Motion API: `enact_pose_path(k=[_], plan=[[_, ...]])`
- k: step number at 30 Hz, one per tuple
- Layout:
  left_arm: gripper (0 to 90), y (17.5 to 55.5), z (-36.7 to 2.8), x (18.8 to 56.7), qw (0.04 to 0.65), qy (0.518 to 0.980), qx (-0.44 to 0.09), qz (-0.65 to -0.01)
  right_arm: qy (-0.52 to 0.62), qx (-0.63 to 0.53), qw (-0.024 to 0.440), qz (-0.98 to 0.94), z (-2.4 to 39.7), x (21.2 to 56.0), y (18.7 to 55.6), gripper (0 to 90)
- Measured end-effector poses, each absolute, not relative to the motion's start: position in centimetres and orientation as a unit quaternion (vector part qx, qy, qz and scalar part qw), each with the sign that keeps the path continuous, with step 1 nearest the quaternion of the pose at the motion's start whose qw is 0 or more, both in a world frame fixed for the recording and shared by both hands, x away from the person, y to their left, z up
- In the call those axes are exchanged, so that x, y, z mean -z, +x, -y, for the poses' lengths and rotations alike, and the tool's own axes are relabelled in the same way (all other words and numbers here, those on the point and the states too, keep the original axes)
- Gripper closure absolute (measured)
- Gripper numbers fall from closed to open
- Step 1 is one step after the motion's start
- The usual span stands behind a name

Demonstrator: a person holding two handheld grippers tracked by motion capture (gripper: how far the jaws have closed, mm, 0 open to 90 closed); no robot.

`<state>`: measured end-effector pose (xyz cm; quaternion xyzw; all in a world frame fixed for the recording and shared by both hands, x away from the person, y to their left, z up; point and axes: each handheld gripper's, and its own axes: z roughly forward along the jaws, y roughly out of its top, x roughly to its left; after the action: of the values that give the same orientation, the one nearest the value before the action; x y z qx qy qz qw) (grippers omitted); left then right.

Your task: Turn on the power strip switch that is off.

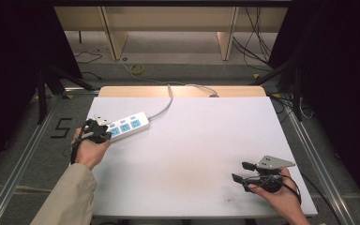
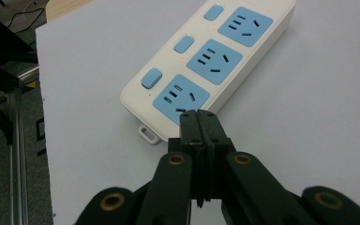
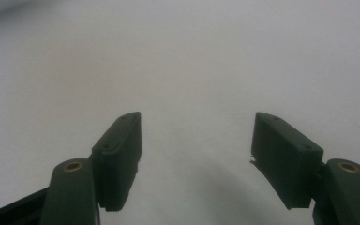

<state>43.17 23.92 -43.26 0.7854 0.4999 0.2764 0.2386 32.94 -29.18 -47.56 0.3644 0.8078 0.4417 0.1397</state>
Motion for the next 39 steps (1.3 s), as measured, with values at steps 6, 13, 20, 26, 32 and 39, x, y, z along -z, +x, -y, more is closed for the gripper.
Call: enact_pose_path(k=[6,13,20,26,32,39], plan=[[90.0,43.6,-24.0,43.1,0.236,0.787,-0.275,-0.499,0.364,-0.442,0.140,-0.808,29.1,47.5,33.0,34.8],[90.0,44.0,-24.2,43.1,0.231,0.789,-0.272,-0.500,0.364,-0.443,0.140,-0.807,29.2,47.6,33.0,34.8],[90.0,44.3,-24.2,43.4,0.228,0.789,-0.268,-0.504,0.364,-0.442,0.140,-0.807,29.2,47.5,33.0,34.8],[90.0,44.7,-24.2,43.5,0.223,0.790,-0.267,-0.504,0.365,-0.443,0.140,-0.807,29.2,47.6,33.0,34.8],[90.0,45.2,-24.1,43.5,0.222,0.791,-0.267,-0.504,0.364,-0.442,0.140,-0.808,29.2,47.6,33.0,34.8],[90.0,45.7,-24.1,43.5,0.220,0.791,-0.266,-0.505,0.364,-0.443,0.140,-0.807,29.2,47.6,33.0,34.8]])
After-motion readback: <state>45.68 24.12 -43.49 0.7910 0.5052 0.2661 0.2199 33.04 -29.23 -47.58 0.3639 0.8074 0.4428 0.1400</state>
